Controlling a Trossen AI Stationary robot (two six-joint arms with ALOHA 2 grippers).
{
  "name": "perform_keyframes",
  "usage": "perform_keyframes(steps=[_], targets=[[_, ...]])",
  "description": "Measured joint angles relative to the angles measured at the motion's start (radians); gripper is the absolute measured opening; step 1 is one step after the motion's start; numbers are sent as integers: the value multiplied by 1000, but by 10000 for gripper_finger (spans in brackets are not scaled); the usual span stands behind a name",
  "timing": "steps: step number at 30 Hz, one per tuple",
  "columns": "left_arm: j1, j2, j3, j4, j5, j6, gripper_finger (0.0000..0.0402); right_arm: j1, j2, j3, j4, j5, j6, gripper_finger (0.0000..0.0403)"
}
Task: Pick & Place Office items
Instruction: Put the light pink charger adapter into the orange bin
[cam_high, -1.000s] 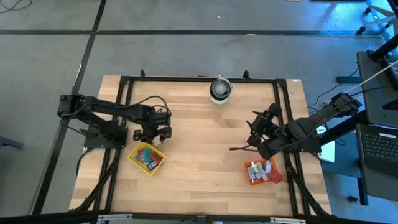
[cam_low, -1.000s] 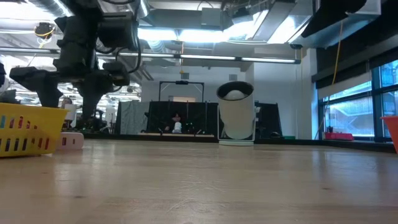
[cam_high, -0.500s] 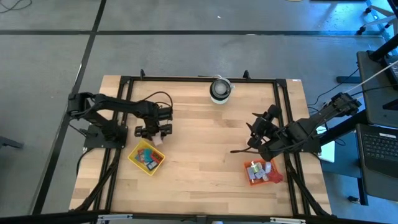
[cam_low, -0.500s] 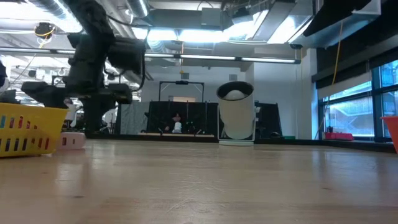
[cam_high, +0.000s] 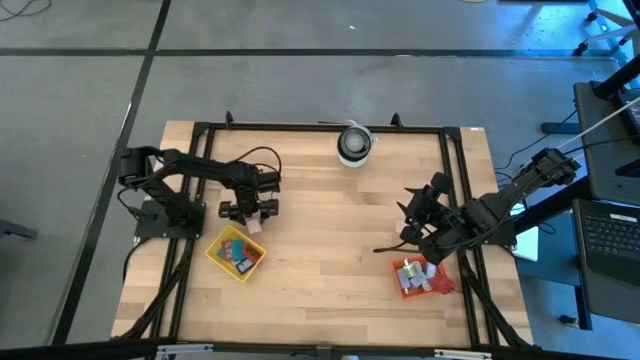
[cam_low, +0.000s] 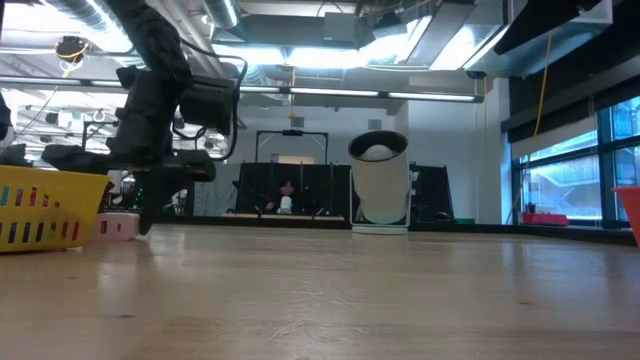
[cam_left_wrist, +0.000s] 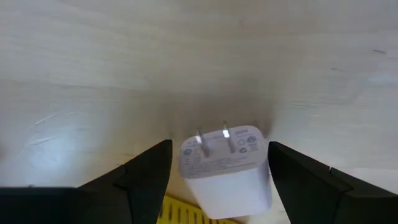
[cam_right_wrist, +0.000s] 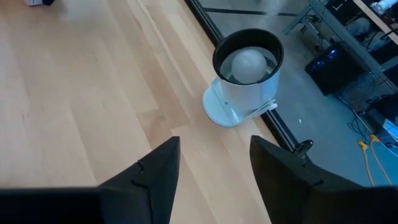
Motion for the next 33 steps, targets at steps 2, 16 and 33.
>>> perform_keyframes(steps=[2, 16, 33], targets=[[0, 7, 0, 11, 5, 18, 256, 0, 0, 0, 3, 0, 0, 200], [0, 5, 0, 12, 8, 155, 202, 0, 0, 0, 108, 11, -55, 202], [34, -209, 146, 304, -223, 510, 201, -21, 5, -1, 347, 114, -231, 201]])
